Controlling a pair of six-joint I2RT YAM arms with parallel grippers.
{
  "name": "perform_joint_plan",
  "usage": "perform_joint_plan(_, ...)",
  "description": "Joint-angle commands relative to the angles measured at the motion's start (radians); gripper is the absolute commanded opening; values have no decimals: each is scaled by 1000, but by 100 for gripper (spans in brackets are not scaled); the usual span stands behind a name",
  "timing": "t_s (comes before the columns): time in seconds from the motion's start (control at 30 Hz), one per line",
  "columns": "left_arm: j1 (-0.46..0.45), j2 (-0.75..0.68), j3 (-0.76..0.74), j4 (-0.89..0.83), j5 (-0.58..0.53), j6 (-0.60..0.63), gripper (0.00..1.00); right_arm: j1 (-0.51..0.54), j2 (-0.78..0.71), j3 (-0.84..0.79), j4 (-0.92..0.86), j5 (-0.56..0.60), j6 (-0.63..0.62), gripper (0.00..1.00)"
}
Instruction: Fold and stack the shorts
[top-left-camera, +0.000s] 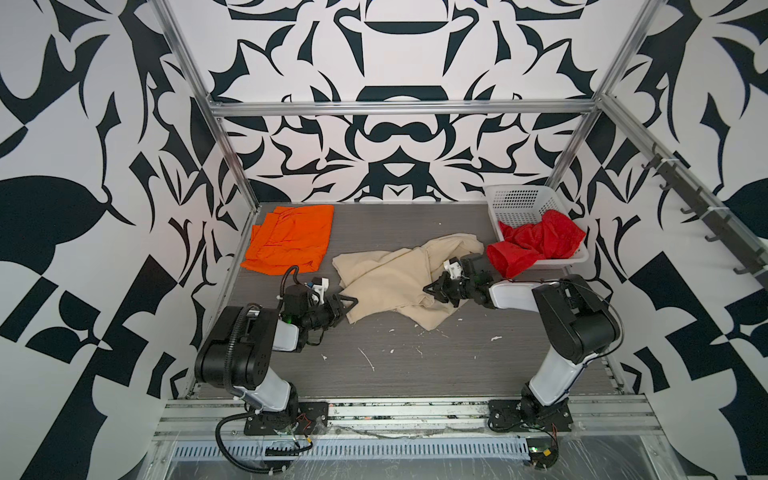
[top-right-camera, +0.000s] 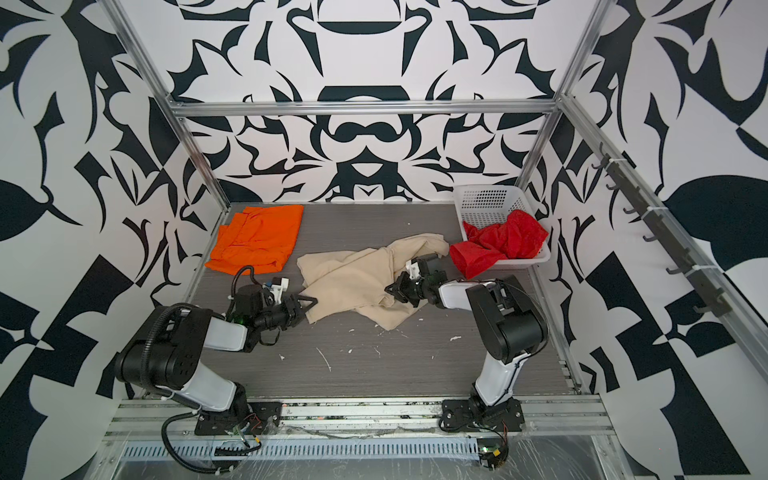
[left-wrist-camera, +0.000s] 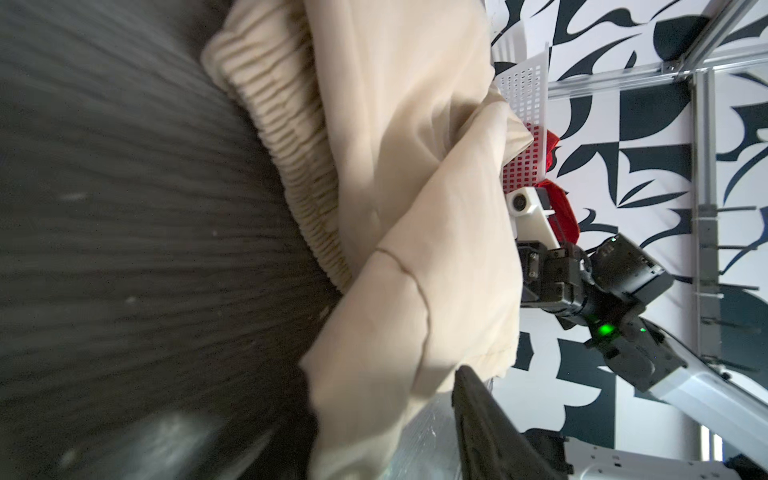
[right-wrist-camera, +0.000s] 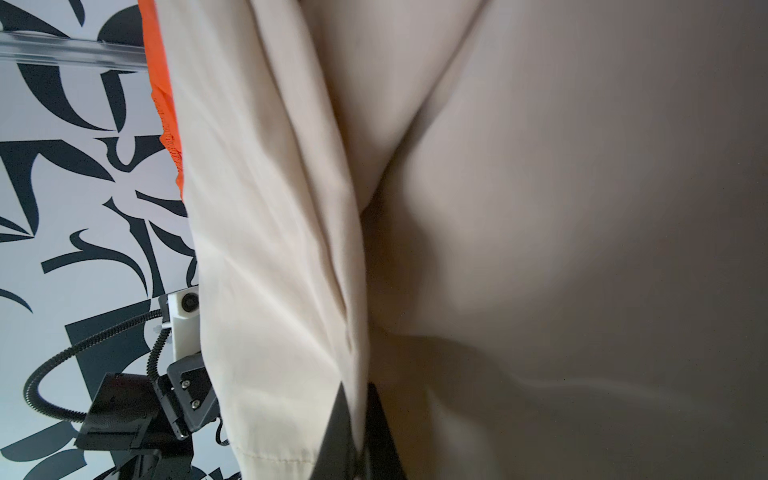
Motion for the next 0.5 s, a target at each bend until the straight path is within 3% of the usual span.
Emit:
perform_joint_plan(0.0, -2, -54, -15, 4, -1, -14, 38, 0, -53, 32, -1, 14, -12, 0)
perform_joint_plan(0.13, -2, -210, 9, -133, -35, -46, 21, -1, -126, 60, -39, 23, -16, 0)
perform_joint_plan(0.23, -2, -437, 122, -495, -131, 28, 12, -9, -222, 140, -175, 54, -76, 0)
perform_joint_plan(0.33, 1, -586, 331, -879, -259, 139, 8, -29, -311, 266, -346, 80, -160, 0)
perform_joint_plan(0.47, 5, -578, 638, -1185, -324, 241, 7, -57, -376, 490, -525, 80, -256, 0)
